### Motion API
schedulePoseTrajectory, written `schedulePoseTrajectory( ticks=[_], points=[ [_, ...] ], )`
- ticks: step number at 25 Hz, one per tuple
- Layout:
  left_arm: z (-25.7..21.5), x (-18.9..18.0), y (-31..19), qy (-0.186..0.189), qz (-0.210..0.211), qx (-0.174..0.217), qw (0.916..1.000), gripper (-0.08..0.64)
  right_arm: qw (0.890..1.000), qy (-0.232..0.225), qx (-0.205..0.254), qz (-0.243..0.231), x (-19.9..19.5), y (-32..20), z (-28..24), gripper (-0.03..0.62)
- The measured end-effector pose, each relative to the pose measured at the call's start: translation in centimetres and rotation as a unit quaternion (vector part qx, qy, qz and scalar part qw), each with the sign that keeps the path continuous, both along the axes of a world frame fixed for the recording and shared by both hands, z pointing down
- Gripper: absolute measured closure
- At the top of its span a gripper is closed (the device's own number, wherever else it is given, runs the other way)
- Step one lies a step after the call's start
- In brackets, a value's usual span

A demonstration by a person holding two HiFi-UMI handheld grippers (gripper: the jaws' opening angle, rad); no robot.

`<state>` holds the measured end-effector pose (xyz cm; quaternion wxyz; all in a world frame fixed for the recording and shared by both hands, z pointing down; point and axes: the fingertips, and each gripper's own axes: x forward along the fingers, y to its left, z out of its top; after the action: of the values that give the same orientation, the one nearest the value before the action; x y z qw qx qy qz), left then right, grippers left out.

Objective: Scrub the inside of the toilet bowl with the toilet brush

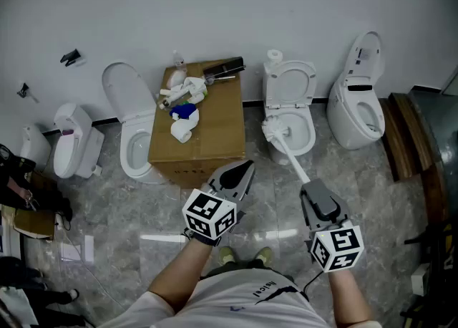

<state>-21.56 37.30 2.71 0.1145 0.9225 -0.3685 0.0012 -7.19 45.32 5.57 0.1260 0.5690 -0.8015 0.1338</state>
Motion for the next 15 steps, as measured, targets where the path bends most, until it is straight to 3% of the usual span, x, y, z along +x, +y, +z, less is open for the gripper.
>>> schedulePoseTrajectory(
  ticks=[15],
  points=[
    [0.8, 1.0, 0.0, 0.001, 0.002, -0.006, 1.0000, 0.554, 0.999, -0.045, -0.011, 0.017, 1.6, -0.2, -0.1, 0.426]
  ],
)
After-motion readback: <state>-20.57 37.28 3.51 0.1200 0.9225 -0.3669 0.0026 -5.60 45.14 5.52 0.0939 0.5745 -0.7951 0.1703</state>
